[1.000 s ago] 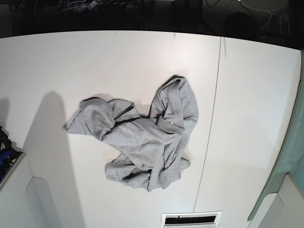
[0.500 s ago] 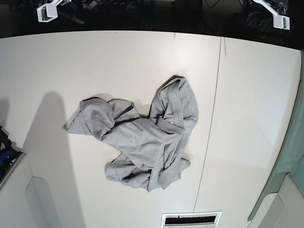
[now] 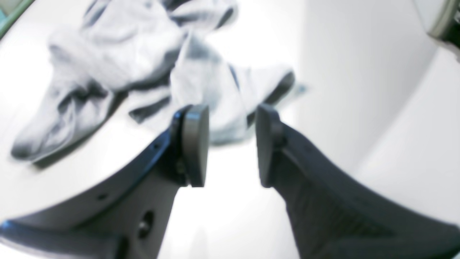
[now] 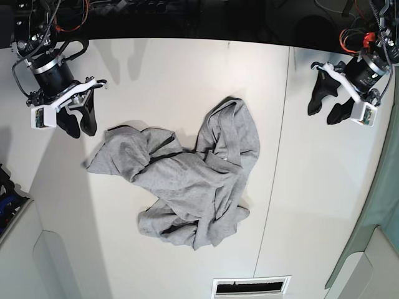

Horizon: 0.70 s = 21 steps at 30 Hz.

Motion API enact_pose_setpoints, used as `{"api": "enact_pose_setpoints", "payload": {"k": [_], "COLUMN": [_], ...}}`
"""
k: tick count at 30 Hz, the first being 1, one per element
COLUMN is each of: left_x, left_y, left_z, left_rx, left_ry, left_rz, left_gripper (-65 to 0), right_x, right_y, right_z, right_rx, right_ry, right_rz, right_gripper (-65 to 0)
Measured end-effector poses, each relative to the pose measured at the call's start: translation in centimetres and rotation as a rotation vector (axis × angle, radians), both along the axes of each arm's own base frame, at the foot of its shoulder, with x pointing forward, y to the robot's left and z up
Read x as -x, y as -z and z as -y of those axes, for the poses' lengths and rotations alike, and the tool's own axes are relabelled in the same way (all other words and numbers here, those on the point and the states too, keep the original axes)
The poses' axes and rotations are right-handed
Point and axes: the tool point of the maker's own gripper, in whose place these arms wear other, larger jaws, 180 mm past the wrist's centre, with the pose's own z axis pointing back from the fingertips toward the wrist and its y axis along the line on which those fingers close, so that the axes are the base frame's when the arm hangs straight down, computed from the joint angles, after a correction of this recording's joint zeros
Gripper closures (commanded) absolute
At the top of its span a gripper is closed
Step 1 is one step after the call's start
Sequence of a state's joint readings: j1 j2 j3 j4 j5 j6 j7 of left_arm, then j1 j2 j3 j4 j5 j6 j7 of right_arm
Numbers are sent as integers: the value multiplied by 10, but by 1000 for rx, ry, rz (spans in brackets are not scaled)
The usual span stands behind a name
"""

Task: Layout the t-shirt on the table in an organized manner, then fold the t-shirt properly
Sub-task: 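Lower both grippers onto the crumpled grey t-shirt and pinch the fabric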

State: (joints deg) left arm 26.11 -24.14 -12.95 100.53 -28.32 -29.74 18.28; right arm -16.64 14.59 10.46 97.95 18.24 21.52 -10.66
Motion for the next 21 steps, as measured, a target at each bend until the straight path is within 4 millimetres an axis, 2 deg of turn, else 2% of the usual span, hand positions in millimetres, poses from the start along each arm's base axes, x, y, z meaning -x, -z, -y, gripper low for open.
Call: {"api": "enact_pose_setpoints", "payload": {"k": [5, 8, 10, 13, 16, 21], "left_x": [-36, -55, -66, -85, -96, -105], "left_y": [24, 38, 42, 45, 50, 63], "left_z": [43, 67, 86, 110, 124, 122], "left_rx": [32, 58, 73, 88, 113, 80], "left_ry": [85, 120, 148, 181, 185, 177], "left_rz": [-22, -45, -49, -45, -57, -86], "left_gripper": [-376, -376, -376, -376, -376, -376], "right_x": [-44, -67, -81, -96, -103, -106], "right_y": [17, 27, 30, 34, 45, 57], "right_z": [18, 25, 22, 9, -10, -39], "right_rx": [-4, -17, -38, -81, -116, -150], "right_ry": [53, 75, 65, 48, 38, 10], "right_rz": [-23, -45, -49, -57, -87, -123], "right_gripper": [-226, -287, -298, -298, -298, -297]}}
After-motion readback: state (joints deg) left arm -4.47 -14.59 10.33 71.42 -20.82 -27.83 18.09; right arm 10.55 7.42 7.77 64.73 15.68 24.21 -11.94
